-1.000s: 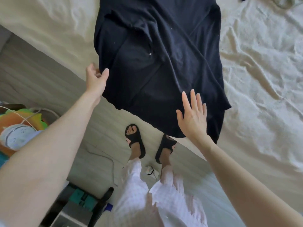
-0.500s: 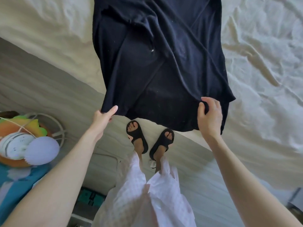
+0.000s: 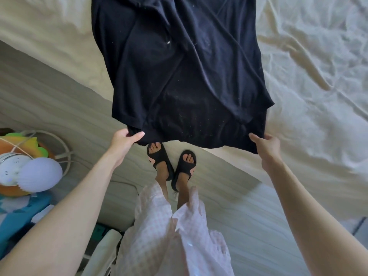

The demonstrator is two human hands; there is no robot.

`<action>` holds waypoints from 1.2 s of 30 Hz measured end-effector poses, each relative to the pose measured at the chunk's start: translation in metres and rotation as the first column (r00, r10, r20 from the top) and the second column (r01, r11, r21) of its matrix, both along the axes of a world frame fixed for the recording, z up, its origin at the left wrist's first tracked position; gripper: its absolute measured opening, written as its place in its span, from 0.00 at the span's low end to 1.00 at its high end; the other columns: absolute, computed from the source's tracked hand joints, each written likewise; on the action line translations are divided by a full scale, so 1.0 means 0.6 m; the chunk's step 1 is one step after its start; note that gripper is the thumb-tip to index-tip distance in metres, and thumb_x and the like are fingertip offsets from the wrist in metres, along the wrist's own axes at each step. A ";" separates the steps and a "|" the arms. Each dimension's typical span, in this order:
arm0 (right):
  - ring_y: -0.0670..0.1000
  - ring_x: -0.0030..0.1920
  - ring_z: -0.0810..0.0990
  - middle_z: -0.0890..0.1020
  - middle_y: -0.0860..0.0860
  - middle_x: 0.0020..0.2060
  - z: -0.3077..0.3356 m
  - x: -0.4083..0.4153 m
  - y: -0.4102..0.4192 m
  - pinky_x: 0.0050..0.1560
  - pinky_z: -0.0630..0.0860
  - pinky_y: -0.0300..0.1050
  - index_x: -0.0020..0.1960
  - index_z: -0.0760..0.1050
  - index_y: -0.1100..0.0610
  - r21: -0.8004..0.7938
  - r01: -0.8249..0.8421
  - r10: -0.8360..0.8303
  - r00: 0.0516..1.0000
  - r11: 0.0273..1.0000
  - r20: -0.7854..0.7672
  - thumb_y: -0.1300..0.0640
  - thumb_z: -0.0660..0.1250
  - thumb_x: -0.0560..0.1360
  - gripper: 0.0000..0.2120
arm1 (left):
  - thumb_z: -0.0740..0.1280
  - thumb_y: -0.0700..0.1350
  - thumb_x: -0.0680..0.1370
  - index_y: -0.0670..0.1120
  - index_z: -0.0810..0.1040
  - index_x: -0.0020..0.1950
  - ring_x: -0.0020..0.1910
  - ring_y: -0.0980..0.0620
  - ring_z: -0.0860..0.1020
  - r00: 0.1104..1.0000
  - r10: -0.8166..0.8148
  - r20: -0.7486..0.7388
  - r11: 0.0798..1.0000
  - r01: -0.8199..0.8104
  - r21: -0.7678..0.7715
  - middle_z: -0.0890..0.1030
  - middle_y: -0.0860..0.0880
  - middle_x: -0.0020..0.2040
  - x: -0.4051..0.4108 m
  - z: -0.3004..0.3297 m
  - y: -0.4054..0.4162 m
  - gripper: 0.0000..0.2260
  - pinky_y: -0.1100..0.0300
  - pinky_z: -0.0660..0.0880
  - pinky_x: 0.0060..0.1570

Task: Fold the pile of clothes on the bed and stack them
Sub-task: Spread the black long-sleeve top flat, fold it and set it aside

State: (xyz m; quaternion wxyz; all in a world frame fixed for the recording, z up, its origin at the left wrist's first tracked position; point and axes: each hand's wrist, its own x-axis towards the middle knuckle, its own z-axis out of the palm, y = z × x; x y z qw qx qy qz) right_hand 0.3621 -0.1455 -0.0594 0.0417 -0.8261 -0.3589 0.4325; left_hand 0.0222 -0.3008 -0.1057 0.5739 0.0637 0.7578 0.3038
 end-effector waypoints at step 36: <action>0.51 0.45 0.82 0.81 0.52 0.47 0.230 0.055 0.045 0.33 0.79 0.40 0.52 0.75 0.57 -0.299 0.253 -0.386 0.723 0.920 -0.573 0.56 0.68 0.76 0.07 | 0.67 0.39 0.77 0.38 0.74 0.53 0.47 0.43 0.78 0.792 0.611 -0.019 0.790 -0.611 -0.055 0.78 0.41 0.51 0.021 0.328 -0.037 0.07 0.49 0.74 0.50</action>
